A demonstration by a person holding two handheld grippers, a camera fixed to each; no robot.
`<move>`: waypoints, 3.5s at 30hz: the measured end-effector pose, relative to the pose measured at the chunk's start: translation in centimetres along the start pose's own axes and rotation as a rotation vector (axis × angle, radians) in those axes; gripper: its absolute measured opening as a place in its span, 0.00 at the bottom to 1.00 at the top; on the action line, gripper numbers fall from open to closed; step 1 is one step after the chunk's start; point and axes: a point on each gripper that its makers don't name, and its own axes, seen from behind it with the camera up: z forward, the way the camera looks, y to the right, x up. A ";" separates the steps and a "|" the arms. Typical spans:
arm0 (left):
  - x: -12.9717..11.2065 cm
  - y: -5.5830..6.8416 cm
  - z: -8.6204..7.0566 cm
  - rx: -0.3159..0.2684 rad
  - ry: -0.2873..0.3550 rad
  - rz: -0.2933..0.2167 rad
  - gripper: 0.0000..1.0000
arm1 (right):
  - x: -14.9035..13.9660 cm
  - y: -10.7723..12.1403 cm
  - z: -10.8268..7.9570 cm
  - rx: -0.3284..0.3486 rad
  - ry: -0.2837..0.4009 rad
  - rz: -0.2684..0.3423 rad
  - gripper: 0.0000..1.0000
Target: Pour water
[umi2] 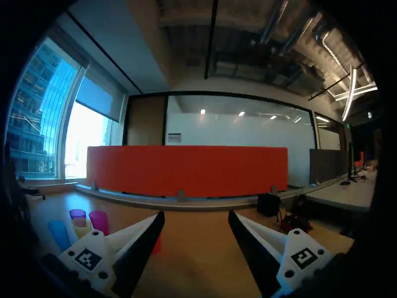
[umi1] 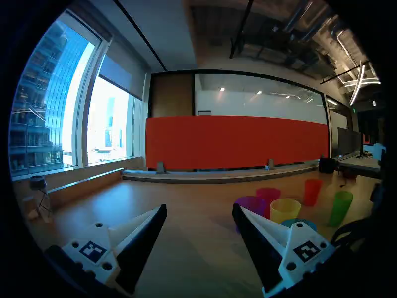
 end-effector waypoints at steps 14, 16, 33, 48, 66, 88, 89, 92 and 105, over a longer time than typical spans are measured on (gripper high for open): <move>0.0 0.0 0.0 0.000 0.000 0.000 0.98 | -3.1 0.1 0.6 -0.006 -0.018 0.019 0.99; 0.0 0.0 0.0 0.000 0.000 0.000 0.98 | -3.4 0.3 0.7 -0.008 -0.020 0.022 0.99; 0.0 0.0 0.0 0.000 0.000 0.000 0.98 | -5.2 0.3 1.2 -0.007 -0.051 0.021 0.99; 0.0 0.0 0.0 0.000 0.000 0.000 0.98 | -6.4 0.7 1.0 -0.010 -0.083 0.023 0.99; -0.1 0.0 0.1 0.000 0.000 0.000 0.98 | -6.7 0.4 1.0 -0.005 -0.093 0.014 0.99; -0.1 0.0 0.0 0.000 0.000 0.000 0.98 | -6.8 0.3 1.0 -0.003 -0.096 0.016 0.99; -0.1 0.0 0.0 0.000 0.000 0.000 0.98 | -6.8 0.3 1.0 -0.003 -0.096 0.016 0.99; -0.1 0.0 0.1 0.000 0.000 0.000 0.98 | -6.7 0.3 1.0 -0.003 -0.096 0.016 0.99; -0.1 0.0 0.0 0.000 0.000 -0.001 0.98 | -6.7 0.3 0.9 -0.003 -0.096 0.015 0.99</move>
